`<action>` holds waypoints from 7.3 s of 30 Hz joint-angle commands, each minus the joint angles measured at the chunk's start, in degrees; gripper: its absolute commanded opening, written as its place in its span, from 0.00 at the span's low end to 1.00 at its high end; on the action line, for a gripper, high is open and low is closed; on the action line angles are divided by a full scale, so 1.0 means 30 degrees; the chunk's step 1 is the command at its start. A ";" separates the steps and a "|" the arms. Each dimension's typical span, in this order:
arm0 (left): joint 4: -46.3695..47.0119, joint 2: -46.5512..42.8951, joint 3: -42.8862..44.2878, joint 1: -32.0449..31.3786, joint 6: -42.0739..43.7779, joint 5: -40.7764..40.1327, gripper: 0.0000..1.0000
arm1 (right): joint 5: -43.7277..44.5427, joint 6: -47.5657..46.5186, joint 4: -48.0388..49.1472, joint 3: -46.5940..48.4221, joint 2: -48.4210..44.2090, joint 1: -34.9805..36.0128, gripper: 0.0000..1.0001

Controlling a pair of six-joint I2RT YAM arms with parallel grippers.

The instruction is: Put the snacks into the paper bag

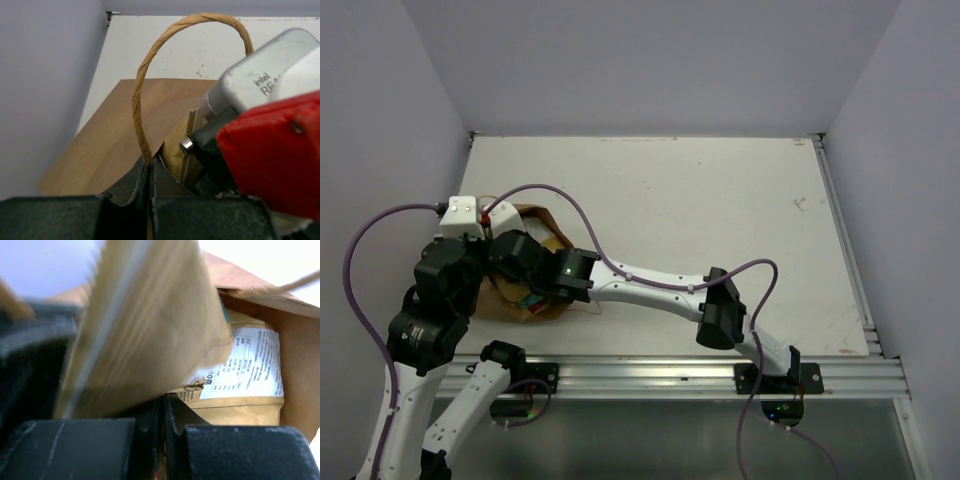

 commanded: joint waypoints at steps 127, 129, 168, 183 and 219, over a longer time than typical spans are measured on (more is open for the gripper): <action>0.1509 0.0176 0.1618 -0.1248 -0.0345 0.1017 0.00 | -1.1428 -0.0807 0.4727 -1.0778 -0.8503 -0.7506 0.00; 0.1714 0.0206 0.1588 -0.1248 -0.0404 0.1105 0.00 | -1.1133 -0.1016 0.3325 -0.9405 -0.9119 -0.7506 0.00; 0.1275 0.0675 0.2643 -0.1248 -0.0258 0.0344 0.00 | -1.5763 0.0833 0.6173 -1.2067 -0.5252 -0.9118 0.00; 0.1685 0.0909 0.2000 -0.1248 -0.1195 0.1252 0.00 | -1.4003 -0.1457 -0.5151 0.1476 -0.4024 -0.9118 0.00; 0.2096 -0.1318 -0.1283 -0.1248 -0.2338 -0.2000 0.00 | -0.4572 0.0654 0.5803 -2.6183 -2.0257 -0.0652 0.88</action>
